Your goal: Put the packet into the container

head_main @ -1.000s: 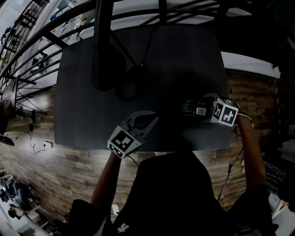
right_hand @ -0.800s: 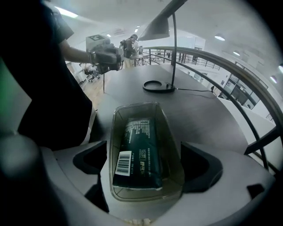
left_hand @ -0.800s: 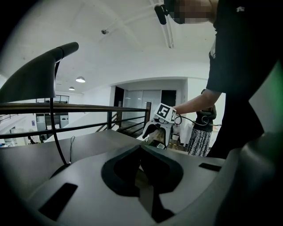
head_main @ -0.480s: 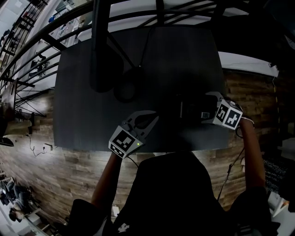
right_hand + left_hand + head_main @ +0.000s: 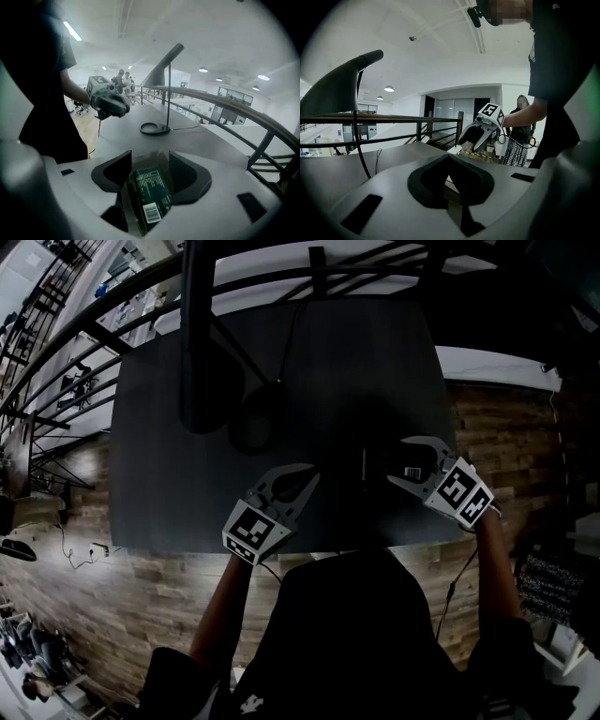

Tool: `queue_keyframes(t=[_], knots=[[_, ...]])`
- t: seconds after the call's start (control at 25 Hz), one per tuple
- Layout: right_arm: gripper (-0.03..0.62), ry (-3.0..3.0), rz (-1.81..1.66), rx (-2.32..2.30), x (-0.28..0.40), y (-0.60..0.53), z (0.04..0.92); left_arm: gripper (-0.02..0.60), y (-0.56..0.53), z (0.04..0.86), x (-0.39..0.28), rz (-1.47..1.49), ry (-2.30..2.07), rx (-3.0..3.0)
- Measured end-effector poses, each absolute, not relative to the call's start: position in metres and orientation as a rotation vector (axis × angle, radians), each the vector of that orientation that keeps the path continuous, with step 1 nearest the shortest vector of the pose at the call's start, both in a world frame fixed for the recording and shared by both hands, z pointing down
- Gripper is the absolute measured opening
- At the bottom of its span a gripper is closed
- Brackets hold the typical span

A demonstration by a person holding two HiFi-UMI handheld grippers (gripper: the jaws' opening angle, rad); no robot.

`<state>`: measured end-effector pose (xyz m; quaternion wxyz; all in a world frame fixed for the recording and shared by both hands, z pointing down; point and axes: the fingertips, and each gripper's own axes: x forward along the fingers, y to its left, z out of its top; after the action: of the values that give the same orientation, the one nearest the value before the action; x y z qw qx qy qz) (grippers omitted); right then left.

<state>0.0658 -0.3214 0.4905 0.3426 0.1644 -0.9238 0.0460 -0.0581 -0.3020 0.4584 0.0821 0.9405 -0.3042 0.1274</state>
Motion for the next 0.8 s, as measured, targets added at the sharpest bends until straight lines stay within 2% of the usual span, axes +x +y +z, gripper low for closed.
queue_keyframes(t=[0.24,0.44,0.8], knots=[[0.108,-2.584,0.114,0.577,0.04,-0.304,0.448,0.005,-0.298,0.446,-0.05,0.332,-0.923,2.823],[0.018,-2.686,0.11,0.683,0.027,-0.297,0.425,0.005,-0.294,0.439,-0.045,0.305,-0.926,2.835],[0.005,-2.838,0.187,0.735,0.011,-0.284,0.407,0.005,-0.282,0.426,-0.041,0.265,-0.953,2.851]])
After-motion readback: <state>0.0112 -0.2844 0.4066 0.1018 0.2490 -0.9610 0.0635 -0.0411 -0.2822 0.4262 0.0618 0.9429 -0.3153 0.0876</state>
